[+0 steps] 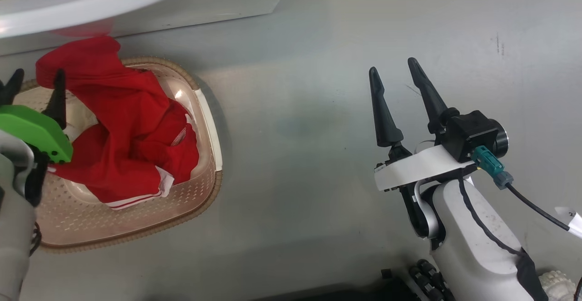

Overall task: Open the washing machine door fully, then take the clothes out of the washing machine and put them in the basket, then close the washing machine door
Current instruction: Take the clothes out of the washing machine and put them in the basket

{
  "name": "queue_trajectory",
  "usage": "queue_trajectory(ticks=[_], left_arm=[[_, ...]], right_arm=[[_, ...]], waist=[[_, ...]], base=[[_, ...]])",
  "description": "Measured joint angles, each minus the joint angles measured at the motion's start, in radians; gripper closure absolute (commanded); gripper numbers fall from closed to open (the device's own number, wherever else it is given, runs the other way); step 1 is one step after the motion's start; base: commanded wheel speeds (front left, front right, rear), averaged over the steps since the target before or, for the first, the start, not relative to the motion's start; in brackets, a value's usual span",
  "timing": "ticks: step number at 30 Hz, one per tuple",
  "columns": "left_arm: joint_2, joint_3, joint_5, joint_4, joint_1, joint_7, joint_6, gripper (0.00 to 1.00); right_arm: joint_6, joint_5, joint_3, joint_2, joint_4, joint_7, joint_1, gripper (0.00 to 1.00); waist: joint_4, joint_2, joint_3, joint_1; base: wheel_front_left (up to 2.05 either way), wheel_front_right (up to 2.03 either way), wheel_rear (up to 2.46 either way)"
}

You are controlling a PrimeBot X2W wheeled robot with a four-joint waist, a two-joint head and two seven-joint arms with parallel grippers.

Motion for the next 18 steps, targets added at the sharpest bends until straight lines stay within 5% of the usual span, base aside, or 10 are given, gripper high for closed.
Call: queue_trajectory(ticks=[18], left_arm=[[0.023,0.056,-0.079,0.101,-0.128,0.11,0.0,0.0]], right_arm=[[0.0,0.007,-0.003,0.0,-0.018,0.0,-0.029,0.0]], waist=[[-0.034,0.0,0.103,0.0]], base=[[0.0,0.0,0.0]])
